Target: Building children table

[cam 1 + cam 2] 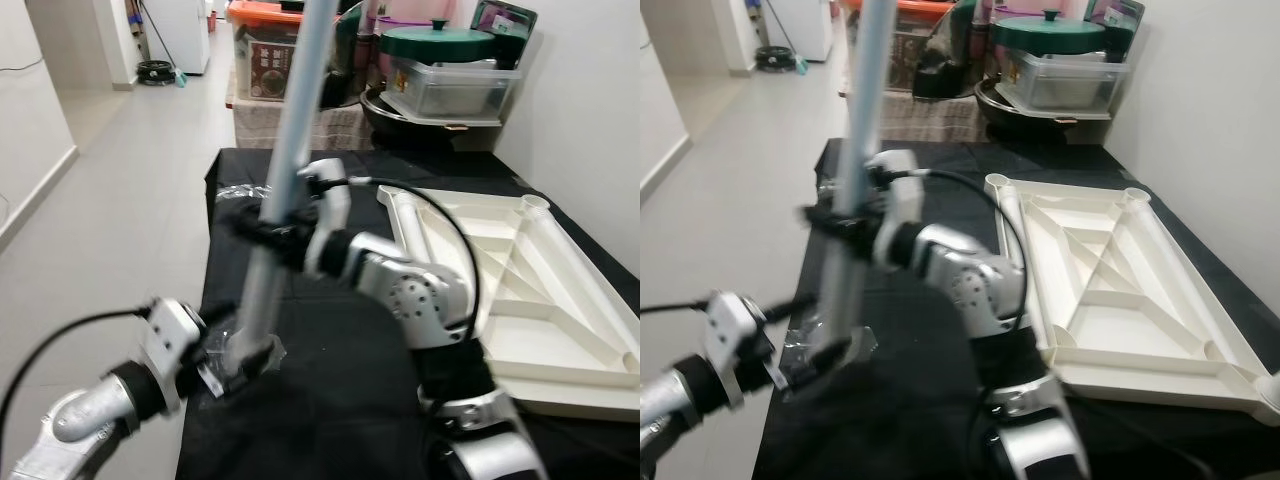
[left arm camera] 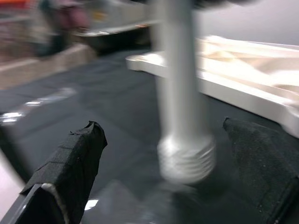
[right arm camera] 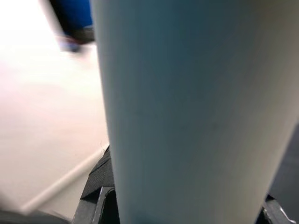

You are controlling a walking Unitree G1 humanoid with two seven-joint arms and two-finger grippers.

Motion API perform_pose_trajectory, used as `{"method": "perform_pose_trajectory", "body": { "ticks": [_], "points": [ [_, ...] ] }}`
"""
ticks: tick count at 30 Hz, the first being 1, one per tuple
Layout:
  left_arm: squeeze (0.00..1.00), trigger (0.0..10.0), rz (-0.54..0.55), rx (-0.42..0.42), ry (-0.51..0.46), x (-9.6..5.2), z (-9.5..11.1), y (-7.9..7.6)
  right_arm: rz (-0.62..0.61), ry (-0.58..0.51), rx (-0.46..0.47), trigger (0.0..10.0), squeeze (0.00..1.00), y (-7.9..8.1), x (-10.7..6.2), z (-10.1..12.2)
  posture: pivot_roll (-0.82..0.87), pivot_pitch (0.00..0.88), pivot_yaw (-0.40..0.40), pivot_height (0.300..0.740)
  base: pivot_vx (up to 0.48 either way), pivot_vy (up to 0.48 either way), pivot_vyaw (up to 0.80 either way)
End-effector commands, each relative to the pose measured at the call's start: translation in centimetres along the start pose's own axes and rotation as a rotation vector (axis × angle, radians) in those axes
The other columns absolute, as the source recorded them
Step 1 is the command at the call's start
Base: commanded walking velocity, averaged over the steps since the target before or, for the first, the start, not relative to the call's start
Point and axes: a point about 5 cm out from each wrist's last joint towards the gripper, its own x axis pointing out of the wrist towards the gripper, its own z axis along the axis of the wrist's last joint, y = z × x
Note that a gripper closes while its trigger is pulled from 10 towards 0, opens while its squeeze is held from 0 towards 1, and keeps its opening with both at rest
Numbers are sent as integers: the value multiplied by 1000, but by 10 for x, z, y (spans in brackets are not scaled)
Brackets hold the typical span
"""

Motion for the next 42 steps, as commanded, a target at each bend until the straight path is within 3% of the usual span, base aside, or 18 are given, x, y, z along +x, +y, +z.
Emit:
{"method": "perform_pose_trajectory", "body": {
  "ticks": [1,2,5,6,7,8,9,10,12,17,24,33,36,42],
  "points": [
    [518,10000,154,39,-27,0,3,13,-111,-21,-107,0,0,-14,-1,7,94,0,-80,740,0,0,0],
    [0,10000,252,59,-31,-2,3,21,-184,-31,-160,0,0,-24,-4,11,89,0,-79,740,0,0,0],
    [0,10000,358,52,-17,-4,-1,27,-289,-54,-229,0,0,-36,-9,19,85,0,-80,740,0,0,0],
    [0,10000,383,32,-2,-4,-5,24,-343,-85,-238,5765,0,-40,-13,24,81,0,-79,740,0,0,0],
    [0,10000,383,32,-2,-4,-5,24,-343,-85,-238,5765,0,-40,-13,24,81,0,-79,740,0,0,0],
    [0,10000,403,1,13,-3,-11,17,-411,-130,-239,10000,0,-44,-17,30,81,0,-78,740,0,0,0],
    [0,10000,403,1,13,-3,-11,17,-411,-130,-239,10000,0,-44,-17,30,81,0,-78,740,0,0,0],
    [0,10000,406,-3,44,3,-17,6,-478,-174,-239,10000,0,-46,-20,35,75,0,-74,740,0,0,0],
    [0,10000,384,-53,43,10,-22,-10,-499,-224,-217,10000,0,-44,-21,37,75,0,-74,740,0,0,0],
    [0,10000,365,-81,49,17,-27,-24,-487,-243,-219,10000,0,-35,-22,28,61,0,-68,740,0,0,0],
    [0,10000,451,-77,89,16,-35,-19,-442,-243,-193,10000,0,-23,-24,10,60,0,-67,740,-37,0,0],
    [0,10000,492,-46,81,19,-33,-15,-408,-264,-186,10000,0,-13,-20,6,61,0,-63,740,-191,0,0],
    [0,10000,538,-41,81,19,-33,-10,-387,-261,-270,10000,0,-7,-19,7,61,0,-64,740,0,0,533],
    [0,10000,557,-29,124,22,-38,-8,-400,-276,-201,10000,0,-7,-20,5,62,0,-65,740,0,-160,510]
  ]
}}
